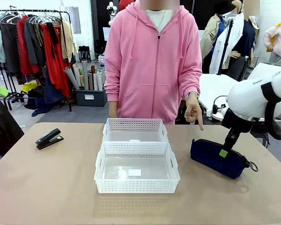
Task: Distribute items into two baskets.
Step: Pick up the Pencil pouch that the person points to.
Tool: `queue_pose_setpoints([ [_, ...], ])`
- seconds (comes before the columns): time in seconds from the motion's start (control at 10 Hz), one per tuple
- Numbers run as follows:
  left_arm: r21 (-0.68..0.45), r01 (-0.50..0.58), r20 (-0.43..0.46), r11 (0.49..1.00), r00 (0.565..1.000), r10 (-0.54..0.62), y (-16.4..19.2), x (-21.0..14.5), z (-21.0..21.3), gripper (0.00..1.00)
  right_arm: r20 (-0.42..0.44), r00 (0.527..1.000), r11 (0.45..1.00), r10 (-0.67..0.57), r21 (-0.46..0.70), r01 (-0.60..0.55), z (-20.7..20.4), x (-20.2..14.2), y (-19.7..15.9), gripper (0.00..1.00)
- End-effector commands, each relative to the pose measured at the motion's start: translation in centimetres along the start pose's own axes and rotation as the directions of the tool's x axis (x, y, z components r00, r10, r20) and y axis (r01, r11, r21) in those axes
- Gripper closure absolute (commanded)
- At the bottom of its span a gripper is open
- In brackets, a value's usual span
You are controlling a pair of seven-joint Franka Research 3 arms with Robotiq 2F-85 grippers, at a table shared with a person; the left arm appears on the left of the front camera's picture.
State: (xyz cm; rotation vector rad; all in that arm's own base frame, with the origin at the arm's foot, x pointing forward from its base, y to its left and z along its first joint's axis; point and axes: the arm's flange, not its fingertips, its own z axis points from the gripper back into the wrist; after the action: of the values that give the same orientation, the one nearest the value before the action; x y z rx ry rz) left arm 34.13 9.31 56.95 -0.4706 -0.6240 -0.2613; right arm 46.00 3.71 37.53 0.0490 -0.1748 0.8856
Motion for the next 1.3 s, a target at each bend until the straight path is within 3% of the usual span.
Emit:
queue_pose_setpoints([
  [0.0,0.004,-0.002,-0.001,1.000,1.000,0.002,0.1,0.0,0.0,0.00,0.033,0.998,0.998,0.047,0.031,-0.048,-1.3,0.4,-0.7,0.00],
  [0.8,0.004,-0.002,-0.001,1.000,1.000,0.002,0.1,0.0,0.0,0.00,0.022,0.997,0.995,0.071,0.073,-0.072,-3.6,0.9,-0.6,0.00],
  [0.9,0.004,-0.002,-0.001,1.000,1.000,0.002,0.1,0.0,0.0,0.00,0.019,0.997,0.995,0.075,0.072,-0.076,-3.7,0.9,-0.6,0.12],
  [1.2,0.004,-0.002,-0.001,1.000,1.000,0.002,0.1,0.0,0.0,0.00,0.012,0.997,0.995,0.078,0.068,-0.079,-3.8,0.8,-0.7,0.69],
])
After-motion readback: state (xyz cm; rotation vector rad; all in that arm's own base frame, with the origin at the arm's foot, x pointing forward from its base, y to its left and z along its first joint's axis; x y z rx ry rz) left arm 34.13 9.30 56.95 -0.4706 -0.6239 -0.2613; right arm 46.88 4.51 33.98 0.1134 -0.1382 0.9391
